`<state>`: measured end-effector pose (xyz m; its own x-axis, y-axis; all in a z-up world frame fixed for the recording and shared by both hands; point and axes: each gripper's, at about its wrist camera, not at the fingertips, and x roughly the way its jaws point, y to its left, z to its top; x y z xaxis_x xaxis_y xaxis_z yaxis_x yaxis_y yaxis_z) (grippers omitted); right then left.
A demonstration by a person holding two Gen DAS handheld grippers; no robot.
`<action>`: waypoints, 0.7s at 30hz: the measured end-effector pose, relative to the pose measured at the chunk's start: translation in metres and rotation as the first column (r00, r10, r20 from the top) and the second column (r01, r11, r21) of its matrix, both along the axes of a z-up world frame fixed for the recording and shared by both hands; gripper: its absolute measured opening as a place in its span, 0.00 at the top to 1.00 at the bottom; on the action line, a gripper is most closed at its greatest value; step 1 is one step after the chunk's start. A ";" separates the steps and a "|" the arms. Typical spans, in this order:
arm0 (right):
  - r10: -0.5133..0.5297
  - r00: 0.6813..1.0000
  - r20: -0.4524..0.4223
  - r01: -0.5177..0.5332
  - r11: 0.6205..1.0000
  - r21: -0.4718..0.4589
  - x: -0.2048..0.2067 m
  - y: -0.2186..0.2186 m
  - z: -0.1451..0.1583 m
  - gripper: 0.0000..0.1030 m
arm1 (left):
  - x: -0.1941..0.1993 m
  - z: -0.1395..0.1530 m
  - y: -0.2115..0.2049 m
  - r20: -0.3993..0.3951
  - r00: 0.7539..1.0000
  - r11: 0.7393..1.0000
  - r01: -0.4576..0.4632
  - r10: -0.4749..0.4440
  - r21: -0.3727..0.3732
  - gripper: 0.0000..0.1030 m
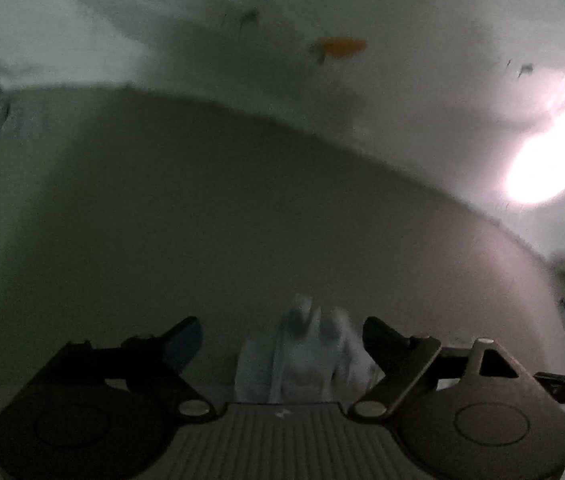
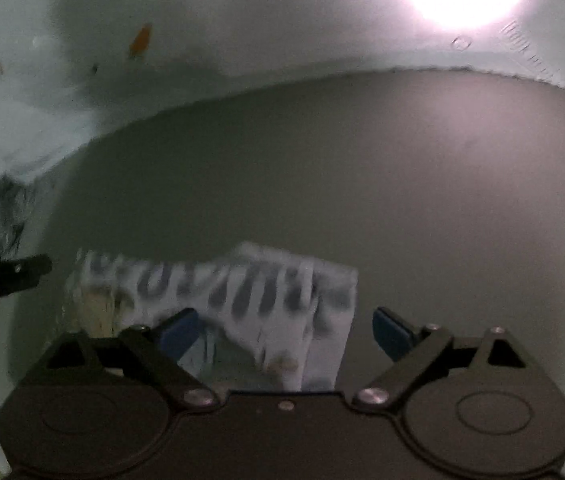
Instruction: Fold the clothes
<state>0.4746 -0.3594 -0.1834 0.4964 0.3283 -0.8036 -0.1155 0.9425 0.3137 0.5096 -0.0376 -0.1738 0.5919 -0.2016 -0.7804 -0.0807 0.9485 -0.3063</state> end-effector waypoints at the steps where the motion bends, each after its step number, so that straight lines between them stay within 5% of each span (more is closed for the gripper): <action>1: 0.010 1.000 -0.012 -0.009 1.000 0.029 -0.006 -0.001 -0.006 0.04 | -0.003 -0.005 -0.001 -0.027 1.000 1.000 0.001 -0.001 0.002 0.14; 8: -0.031 0.999 -0.044 0.035 0.996 0.079 -0.016 -0.018 -0.029 0.00 | -0.011 -0.026 -0.005 -0.089 0.996 0.999 0.019 -0.015 0.051 0.14; 21: 0.086 0.996 0.024 -0.087 0.995 0.047 0.002 -0.007 -0.030 0.00 | -0.004 -0.037 -0.015 -0.085 0.996 0.999 0.030 -0.026 0.046 0.01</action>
<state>0.4762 -0.3667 -0.2135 0.4816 0.4085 -0.7754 -0.2037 0.9127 0.3544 0.5051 -0.0525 -0.2112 0.5181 -0.1792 -0.8364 -0.0778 0.9639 -0.2547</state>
